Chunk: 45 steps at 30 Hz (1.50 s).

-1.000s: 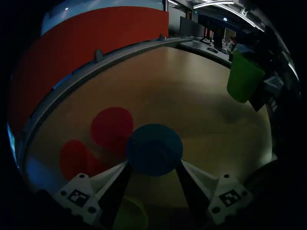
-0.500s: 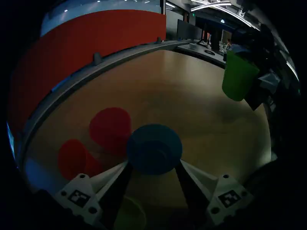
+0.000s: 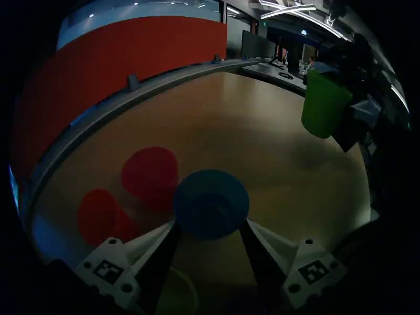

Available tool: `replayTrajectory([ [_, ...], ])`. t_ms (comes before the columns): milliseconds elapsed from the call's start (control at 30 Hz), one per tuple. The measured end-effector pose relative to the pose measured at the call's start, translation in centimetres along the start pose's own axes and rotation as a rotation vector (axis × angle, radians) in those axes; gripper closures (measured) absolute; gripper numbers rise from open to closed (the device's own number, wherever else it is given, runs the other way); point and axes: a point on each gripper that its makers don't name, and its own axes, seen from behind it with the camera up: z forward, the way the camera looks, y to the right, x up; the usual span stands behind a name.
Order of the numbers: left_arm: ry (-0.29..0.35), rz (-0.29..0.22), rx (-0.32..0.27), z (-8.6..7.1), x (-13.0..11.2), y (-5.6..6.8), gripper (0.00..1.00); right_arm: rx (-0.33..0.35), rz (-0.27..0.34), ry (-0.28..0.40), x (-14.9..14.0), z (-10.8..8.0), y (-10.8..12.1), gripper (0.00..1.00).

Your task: Pour water

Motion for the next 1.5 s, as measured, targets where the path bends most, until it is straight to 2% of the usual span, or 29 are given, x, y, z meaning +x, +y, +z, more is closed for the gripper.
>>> replayTrajectory([
  [367, 0.032, -0.007, -0.007, -0.4, -0.1, 0.0, 0.23, 0.003, 0.0, -0.001, 0.0, 0.3, -0.1, 0.08],
  [700, 0.018, 0.03, 0.015, -0.3, -0.5, 0.0, 0.23, 0.005, -0.006, -0.003, 0.2, 0.4, -0.2, 0.08],
  [1000, -0.025, 0.031, 0.033, 0.3, -1.0, -0.1, 0.21, 0.007, -0.01, -0.008, 0.0, 0.3, -0.3, 0.08],
  [1200, -0.025, 0.011, 0.03, 0.7, -1.0, -0.1, 0.21, 0.004, -0.006, -0.015, -0.4, 0.2, -0.1, 0.08],
  [1500, -0.027, 0.007, 0.037, 1.0, -0.8, -0.3, 0.21, 0.003, -0.004, -0.014, -0.6, 0.1, 0.0, 0.07],
])
